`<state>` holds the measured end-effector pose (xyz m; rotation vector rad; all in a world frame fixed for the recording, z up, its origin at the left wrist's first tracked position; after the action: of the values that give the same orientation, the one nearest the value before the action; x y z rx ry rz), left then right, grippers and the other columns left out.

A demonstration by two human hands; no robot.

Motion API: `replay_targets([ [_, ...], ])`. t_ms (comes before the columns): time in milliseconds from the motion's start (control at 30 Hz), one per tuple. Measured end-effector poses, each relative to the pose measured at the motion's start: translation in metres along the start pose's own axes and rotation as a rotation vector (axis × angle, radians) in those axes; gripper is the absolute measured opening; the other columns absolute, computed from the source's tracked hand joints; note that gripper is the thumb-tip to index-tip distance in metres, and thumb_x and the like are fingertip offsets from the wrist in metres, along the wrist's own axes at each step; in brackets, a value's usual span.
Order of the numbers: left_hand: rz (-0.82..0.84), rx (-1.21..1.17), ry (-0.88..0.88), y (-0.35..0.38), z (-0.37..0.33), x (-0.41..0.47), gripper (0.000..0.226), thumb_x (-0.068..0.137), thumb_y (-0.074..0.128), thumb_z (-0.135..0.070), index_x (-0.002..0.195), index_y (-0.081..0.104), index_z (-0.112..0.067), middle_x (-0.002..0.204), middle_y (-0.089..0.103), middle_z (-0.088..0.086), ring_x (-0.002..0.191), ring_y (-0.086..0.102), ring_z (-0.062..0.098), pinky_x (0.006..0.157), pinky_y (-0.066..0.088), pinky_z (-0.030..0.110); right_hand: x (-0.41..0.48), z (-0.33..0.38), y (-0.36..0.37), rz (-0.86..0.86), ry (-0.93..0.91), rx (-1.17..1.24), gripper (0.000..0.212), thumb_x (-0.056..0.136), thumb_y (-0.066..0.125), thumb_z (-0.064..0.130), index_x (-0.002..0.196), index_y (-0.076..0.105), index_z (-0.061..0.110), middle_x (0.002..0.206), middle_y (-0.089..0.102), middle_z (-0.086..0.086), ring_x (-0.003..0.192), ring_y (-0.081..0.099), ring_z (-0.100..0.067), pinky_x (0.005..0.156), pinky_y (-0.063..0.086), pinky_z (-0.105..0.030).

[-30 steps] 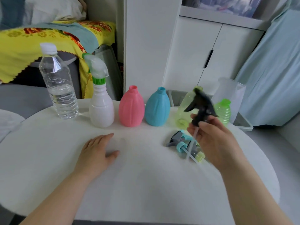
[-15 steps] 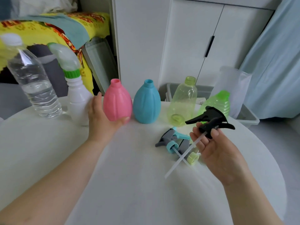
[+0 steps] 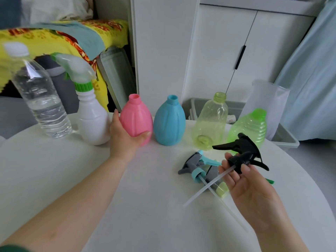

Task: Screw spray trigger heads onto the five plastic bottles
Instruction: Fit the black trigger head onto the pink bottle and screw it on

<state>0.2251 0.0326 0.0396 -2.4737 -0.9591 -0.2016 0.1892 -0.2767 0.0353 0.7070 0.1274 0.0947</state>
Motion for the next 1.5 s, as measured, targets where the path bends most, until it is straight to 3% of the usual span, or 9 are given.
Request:
replay_targets([
  [333,0.030,-0.078,0.019,-0.017,-0.009,-0.017,0.097,0.055,0.082,-0.016,0.134,0.025,-0.015,0.136,0.037,0.009,0.120,0.040,0.027,0.090,0.036,0.034,-0.005,-0.003,0.010,0.017,0.015,-0.063,0.023,0.065,0.048,0.010,0.059,0.069,0.016,0.078,0.075,-0.002,0.073,0.071,-0.016,0.062,0.058,-0.025],
  [433,0.074,-0.204,0.063,-0.039,-0.022,-0.043,0.098,0.040,0.074,-0.032,0.127,0.031,-0.019,0.129,0.041,0.005,0.111,0.044,0.020,0.084,0.037,0.031,-0.008,-0.005,0.018,0.015,0.005,-0.066,0.024,0.069,0.047,0.007,0.055,0.063,0.017,0.079,0.075,-0.004,0.074,0.071,-0.018,0.064,0.058,-0.027],
  [533,0.173,-0.234,0.071,-0.060,-0.028,-0.081,0.094,0.030,0.065,-0.049,0.117,0.030,-0.047,0.126,0.040,-0.006,0.102,0.046,0.004,0.076,0.039,0.013,-0.013,-0.004,0.030,0.018,-0.025,-0.056,0.007,0.068,0.048,0.009,0.067,0.053,0.013,0.076,0.075,-0.002,0.074,0.071,-0.016,0.065,0.058,-0.025],
  [600,0.225,-0.217,0.069,-0.073,-0.030,-0.103,0.089,0.028,0.065,-0.051,0.105,0.023,-0.064,0.125,0.039,-0.011,0.100,0.046,0.002,0.075,0.038,0.013,-0.018,-0.001,0.039,0.027,-0.062,-0.042,0.008,0.066,0.049,0.012,0.073,0.050,0.012,0.075,0.075,0.000,0.074,0.071,-0.014,0.066,0.058,-0.023],
  [700,0.269,-0.159,0.073,-0.085,-0.029,-0.117,0.087,0.027,0.063,-0.052,0.101,0.021,-0.069,0.119,0.038,-0.020,0.102,0.040,0.004,0.077,0.035,0.019,-0.025,0.008,0.053,0.028,-0.104,-0.016,0.012,0.067,0.050,0.015,0.078,0.048,0.012,0.075,0.074,0.003,0.077,0.070,-0.011,0.070,0.057,-0.022],
  [933,0.401,-0.081,0.200,-0.080,-0.030,-0.121,0.090,0.036,0.080,-0.041,0.099,0.023,-0.069,0.099,0.024,-0.060,0.092,0.033,-0.029,0.073,0.030,0.006,-0.032,0.048,0.090,0.007,-0.245,-0.013,0.018,0.090,0.040,0.013,0.083,0.056,0.012,0.071,0.074,0.005,0.076,0.070,-0.007,0.074,0.056,-0.021],
  [1000,0.403,-0.091,0.217,-0.081,-0.029,-0.120,0.094,0.040,0.086,-0.031,0.099,0.024,-0.070,0.101,0.025,-0.057,0.095,0.029,-0.033,0.073,0.030,0.007,-0.033,0.058,0.101,0.020,-0.277,0.003,0.019,0.090,0.040,0.013,0.081,0.056,0.012,0.070,0.073,0.005,0.075,0.070,-0.007,0.074,0.056,-0.020],
  [1233,0.413,-0.100,0.215,-0.081,-0.029,-0.119,0.087,0.037,0.075,-0.041,0.100,0.023,-0.069,0.108,0.029,-0.042,0.097,0.031,-0.029,0.074,0.030,0.003,-0.033,0.065,0.125,0.041,-0.337,-0.065,0.019,0.090,0.042,0.008,0.075,0.054,0.013,0.070,0.073,0.004,0.076,0.070,-0.010,0.076,0.056,-0.022],
  [1500,0.424,-0.124,0.184,-0.075,-0.025,-0.119,0.084,0.032,0.068,-0.056,0.098,0.019,-0.074,0.105,0.024,-0.056,0.102,0.029,-0.030,0.073,0.030,-0.001,-0.032,0.063,0.137,0.078,-0.381,-0.121,0.023,0.090,0.042,0.006,0.071,0.051,0.015,0.072,0.072,0.006,0.077,0.069,-0.011,0.080,0.055,-0.023],
])
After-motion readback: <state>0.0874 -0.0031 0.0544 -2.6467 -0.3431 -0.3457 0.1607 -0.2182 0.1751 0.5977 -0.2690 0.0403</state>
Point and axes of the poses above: each hand's wrist, its own x-axis towards the middle knuckle, its own y-axis out of the palm, z = x × y, the point moved 8 cm from there along x, towards the middle knuckle
